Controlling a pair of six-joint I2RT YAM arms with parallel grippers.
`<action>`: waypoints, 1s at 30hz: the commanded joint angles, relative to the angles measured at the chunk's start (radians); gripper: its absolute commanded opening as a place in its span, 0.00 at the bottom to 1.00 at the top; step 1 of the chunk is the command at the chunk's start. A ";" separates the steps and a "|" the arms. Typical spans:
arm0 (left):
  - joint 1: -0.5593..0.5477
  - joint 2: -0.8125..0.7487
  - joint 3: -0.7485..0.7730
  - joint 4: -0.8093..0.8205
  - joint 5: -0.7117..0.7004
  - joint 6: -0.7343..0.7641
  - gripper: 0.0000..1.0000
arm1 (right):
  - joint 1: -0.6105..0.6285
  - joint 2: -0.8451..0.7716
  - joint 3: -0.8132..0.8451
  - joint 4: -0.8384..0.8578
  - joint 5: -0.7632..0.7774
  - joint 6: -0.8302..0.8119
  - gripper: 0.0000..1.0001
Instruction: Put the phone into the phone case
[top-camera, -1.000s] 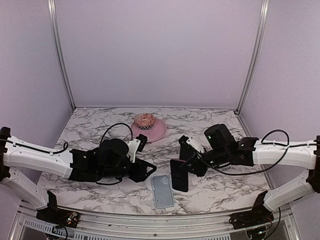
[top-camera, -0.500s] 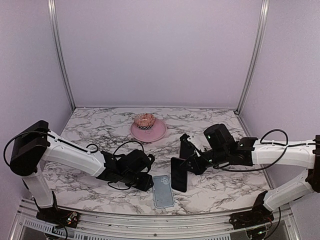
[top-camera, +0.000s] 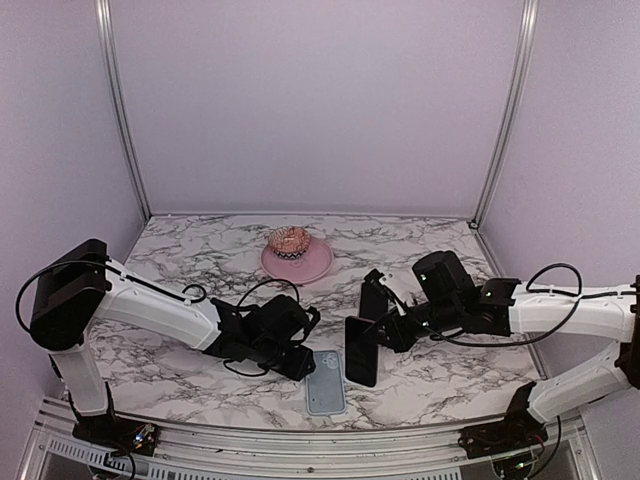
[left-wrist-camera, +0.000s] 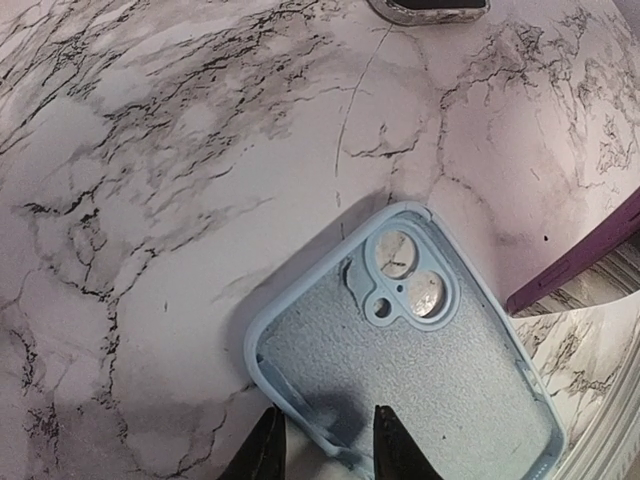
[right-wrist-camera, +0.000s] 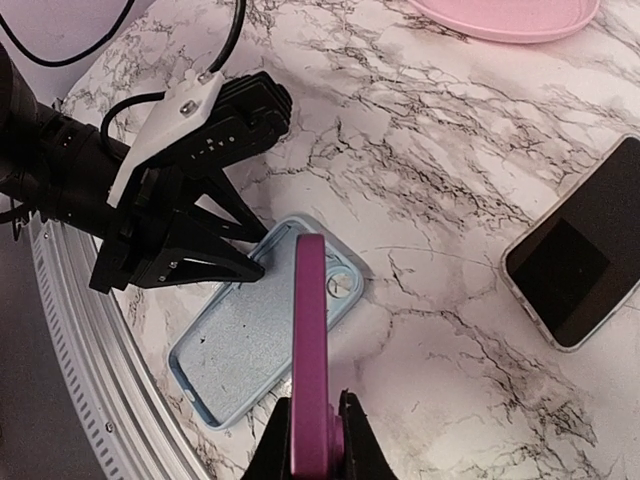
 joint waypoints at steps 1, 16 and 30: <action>0.020 -0.032 0.009 -0.018 0.010 0.056 0.31 | -0.004 -0.033 0.016 -0.009 -0.034 -0.009 0.00; 0.080 -0.274 -0.183 -0.012 -0.043 -0.083 0.36 | 0.001 0.210 0.181 0.184 -0.569 -0.398 0.00; 0.068 -0.164 -0.123 -0.032 0.007 -0.049 0.35 | 0.016 0.311 0.070 0.326 -0.608 -0.344 0.00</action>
